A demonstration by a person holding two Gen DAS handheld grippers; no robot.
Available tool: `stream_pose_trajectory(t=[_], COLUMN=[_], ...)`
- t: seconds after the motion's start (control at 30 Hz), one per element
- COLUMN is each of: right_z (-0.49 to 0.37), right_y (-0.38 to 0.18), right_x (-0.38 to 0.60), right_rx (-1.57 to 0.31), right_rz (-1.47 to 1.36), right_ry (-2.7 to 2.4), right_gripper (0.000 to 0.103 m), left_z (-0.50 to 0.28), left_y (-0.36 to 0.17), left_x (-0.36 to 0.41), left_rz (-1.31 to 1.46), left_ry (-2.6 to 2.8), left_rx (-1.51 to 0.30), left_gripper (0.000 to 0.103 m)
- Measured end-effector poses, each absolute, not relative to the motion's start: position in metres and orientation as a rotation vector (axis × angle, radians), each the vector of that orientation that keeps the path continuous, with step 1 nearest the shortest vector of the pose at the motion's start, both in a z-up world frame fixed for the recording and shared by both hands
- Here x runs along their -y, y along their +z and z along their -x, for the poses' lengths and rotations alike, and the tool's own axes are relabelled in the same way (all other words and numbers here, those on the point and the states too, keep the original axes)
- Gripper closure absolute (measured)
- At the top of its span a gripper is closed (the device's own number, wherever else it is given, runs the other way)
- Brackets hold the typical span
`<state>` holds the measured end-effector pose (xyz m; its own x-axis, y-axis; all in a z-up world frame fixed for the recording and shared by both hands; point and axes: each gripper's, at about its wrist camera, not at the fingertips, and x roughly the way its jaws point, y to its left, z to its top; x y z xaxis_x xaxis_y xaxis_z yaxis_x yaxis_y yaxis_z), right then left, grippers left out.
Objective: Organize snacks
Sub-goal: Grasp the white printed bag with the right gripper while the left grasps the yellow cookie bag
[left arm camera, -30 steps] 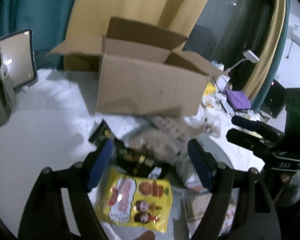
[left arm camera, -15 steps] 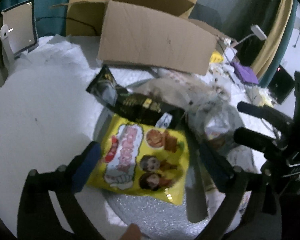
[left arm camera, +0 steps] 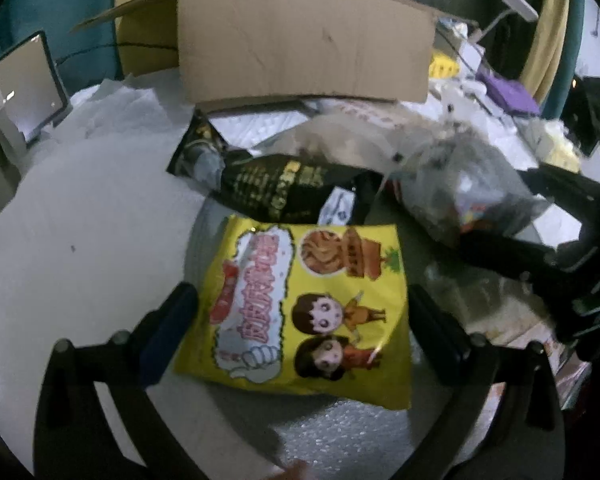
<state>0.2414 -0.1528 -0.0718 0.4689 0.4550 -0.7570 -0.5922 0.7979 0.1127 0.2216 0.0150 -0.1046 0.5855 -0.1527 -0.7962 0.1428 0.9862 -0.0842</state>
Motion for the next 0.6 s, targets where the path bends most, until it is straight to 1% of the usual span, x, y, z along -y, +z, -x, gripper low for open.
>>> stream_pose_trajectory(t=[0.1, 0.17, 0.23, 0.27, 0.3, 0.4, 0.43, 0.5, 0.6], right_z=[-0.241, -0.242, -0.243, -0.242, -0.241, -0.239, -0.239, -0.238, -0.235], right_y=[-0.079, -0.079, -0.076, -0.074, -0.071, -0.065, -0.064, -0.062, -0.057], right_x=[0.155, 0.159, 0.163, 0.165, 0.167, 0.169, 0.170, 0.172, 0.173], right_rx=[-0.873, -0.878, -0.875, -0.866, -0.854, -0.837, -0.834, -0.826, -0.812], right_rz=[0.163, 0.136, 0.104, 0.097, 0.095, 0.089, 0.090, 0.086, 0.093], right_ry=[0.638, 0.647, 0.666, 0.677, 0.687, 0.714, 0.719, 0.736, 0.756], right_gripper=[0.008, 0.010, 0.016, 0.022, 0.029, 0.041, 0.043, 0.048, 0.051], left_z=[-0.221, -0.219, -0.218, -0.217, -0.216, -0.214, -0.213, -0.211, -0.208], left_y=[-0.104, -0.102, -0.100, -0.099, -0.098, -0.096, -0.094, -0.091, -0.086], left_x=[-0.018, -0.021, -0.022, -0.021, -0.021, -0.021, -0.021, -0.023, -0.024], left_rz=[0.027, 0.039, 0.039, 0.039, 0.034, 0.043, 0.047, 0.060, 0.081], left_ry=[-0.184, -0.184, -0.182, -0.188, -0.186, -0.191, -0.193, -0.198, -0.207], left_rx=[-0.924, -0.914, -0.905, -0.901, -0.899, -0.894, -0.891, -0.890, -0.882], left_gripper=[0.001, 0.007, 0.015, 0.018, 0.027, 0.032, 0.035, 0.037, 0.038])
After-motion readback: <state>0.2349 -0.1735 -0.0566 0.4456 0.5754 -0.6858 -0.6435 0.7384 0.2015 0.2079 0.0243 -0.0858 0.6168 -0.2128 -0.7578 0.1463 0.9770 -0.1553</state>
